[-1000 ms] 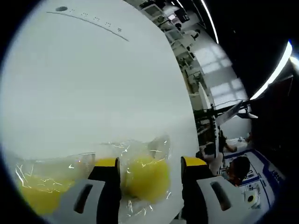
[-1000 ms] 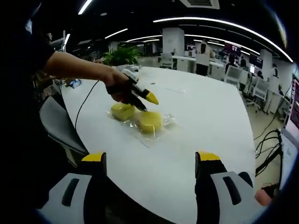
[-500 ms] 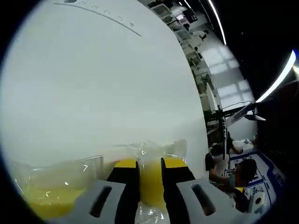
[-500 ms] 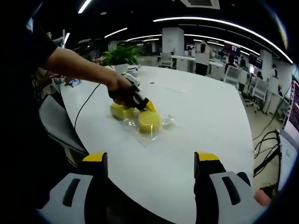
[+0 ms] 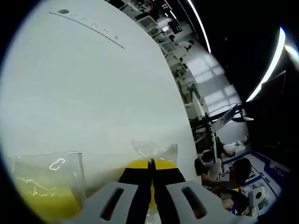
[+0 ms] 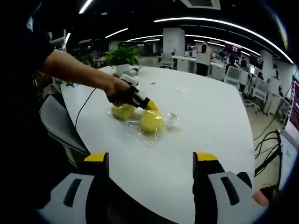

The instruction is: Compare the silicone blocks by pressing each to a similar depth, holding the contact briefly, and releasing to observe deformation and rebound differences across the visible hardness samples.

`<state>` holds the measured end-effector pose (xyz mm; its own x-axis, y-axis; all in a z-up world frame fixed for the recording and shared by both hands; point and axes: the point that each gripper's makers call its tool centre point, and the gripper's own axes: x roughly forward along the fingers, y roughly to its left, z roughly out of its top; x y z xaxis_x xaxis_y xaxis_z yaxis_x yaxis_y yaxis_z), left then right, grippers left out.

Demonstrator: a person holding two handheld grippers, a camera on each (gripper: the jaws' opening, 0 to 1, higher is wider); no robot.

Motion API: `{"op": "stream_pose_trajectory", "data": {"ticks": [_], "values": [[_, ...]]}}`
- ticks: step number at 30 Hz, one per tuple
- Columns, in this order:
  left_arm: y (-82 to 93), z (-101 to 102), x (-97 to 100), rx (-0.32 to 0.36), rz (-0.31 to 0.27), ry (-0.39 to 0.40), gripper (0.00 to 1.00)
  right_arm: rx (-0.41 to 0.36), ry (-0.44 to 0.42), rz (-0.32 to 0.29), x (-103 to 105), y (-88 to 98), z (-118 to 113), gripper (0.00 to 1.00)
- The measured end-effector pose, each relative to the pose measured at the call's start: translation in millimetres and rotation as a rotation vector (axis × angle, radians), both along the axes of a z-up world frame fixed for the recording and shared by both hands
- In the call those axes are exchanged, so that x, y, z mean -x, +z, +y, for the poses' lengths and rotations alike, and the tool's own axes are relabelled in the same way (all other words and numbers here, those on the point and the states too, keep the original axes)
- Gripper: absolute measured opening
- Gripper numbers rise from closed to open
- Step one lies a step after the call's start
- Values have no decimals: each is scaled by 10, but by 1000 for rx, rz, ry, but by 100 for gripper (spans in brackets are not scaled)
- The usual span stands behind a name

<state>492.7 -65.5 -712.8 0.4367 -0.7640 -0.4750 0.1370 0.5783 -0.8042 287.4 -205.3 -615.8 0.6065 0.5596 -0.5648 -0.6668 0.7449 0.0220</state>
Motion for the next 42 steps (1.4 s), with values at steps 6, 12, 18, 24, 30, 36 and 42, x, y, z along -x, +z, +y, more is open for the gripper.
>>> {"op": "stream_pose_trajectory", "data": {"ticks": [6,12,18,24,30,36,42], "values": [[327,-57,169,76,-49,-49,0,1,13,-18,19,60,48,66],[752,-86,411,105,-179,-143,0,-3,28,-35,36,106,116,66],[1153,90,620,93,-285,-174,0,-12,61,-54,54,163,243,66],[1563,317,706,87,-401,-170,0,-30,104,-76,9,235,434,65],[2403,522,873,176,-556,-130,0,-53,174,-117,-93,410,694,67],[2838,633,1045,214,-630,-122,0,-73,202,-132,-160,503,892,67],[2909,708,1150,205,-654,-148,0,-70,239,-128,-141,514,1033,67]]}}
